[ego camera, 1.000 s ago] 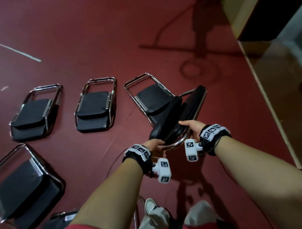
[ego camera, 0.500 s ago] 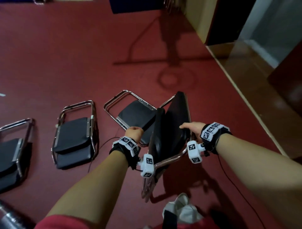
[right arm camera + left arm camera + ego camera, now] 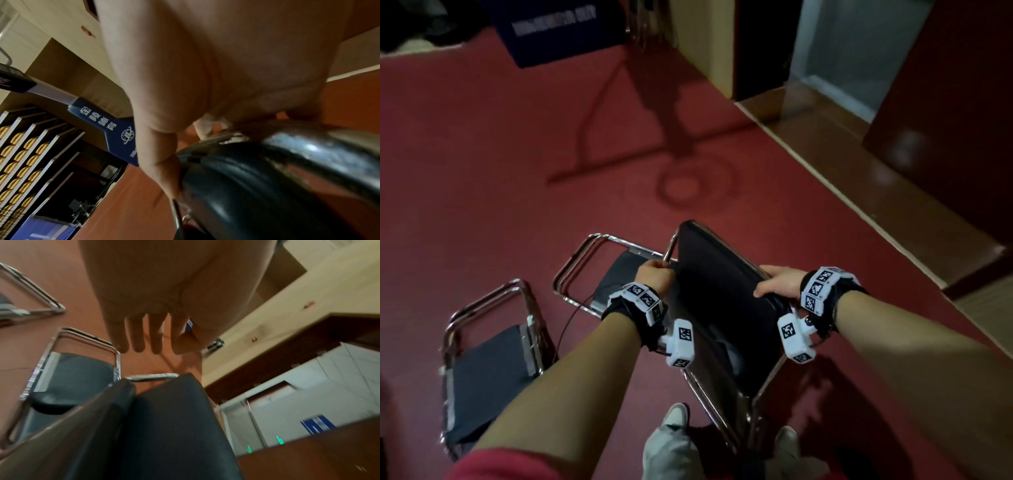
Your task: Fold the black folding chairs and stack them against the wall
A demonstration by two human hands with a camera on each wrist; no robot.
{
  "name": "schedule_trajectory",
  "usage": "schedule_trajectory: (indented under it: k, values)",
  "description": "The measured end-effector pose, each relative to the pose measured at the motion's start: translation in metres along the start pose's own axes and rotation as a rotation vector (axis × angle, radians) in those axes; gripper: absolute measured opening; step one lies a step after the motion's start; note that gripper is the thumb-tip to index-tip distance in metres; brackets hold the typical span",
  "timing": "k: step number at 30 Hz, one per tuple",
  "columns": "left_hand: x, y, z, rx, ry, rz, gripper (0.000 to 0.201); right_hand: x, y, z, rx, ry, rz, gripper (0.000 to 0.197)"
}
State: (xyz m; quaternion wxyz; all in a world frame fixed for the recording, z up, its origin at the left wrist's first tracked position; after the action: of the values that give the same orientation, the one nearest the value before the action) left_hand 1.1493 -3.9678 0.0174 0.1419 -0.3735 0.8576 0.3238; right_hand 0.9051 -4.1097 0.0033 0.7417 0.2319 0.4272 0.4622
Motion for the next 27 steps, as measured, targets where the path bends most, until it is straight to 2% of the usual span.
schedule_trajectory:
  k: [3,5,8,12,17,20,24,27]
  values:
    - [0.011,-0.036,-0.019,0.089,-0.078,0.117,0.04,-0.007,-0.002,-0.001,0.049,0.004,-0.162,0.083]
    - [0.015,-0.064,-0.024,0.138,-0.151,0.19,0.057,-0.004,0.001,0.003,0.081,0.004,-0.21,0.081]
    - [0.012,-0.101,-0.025,0.227,-0.332,0.247,0.078,0.006,0.009,0.005,0.16,0.028,-0.212,0.08]
    - [0.011,-0.121,-0.034,0.358,-0.527,0.353,0.101,0.023,0.021,0.003,0.208,-0.037,-0.212,0.08]
    - [0.037,-0.132,-0.031,0.452,-0.608,0.542,0.122,0.048,0.033,-0.014,0.2,-0.061,-0.268,0.079]
    - [0.041,-0.137,-0.016,0.471,-0.64,0.557,0.137,0.06,0.046,-0.025,0.169,-0.094,-0.271,0.079]
    - [0.042,-0.131,0.004,0.483,-0.601,0.588,0.128,0.071,0.07,-0.046,0.157,-0.112,-0.376,0.075]
    - [0.045,-0.119,0.013,0.42,-0.458,0.637,0.099,0.073,0.093,-0.072,0.206,-0.263,-0.622,0.08]
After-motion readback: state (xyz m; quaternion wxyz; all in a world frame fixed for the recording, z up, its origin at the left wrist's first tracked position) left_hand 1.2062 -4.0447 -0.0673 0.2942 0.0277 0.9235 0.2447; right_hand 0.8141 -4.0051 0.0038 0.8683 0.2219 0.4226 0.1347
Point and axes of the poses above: each hand's wrist, its own y-axis away from the middle knuckle, its own x-axis out of the palm, z = x × y, the point moved 7 cm from there along -y, towards the middle knuckle, and after that the axes turned 1 degree about x, right-handed, at the moved point
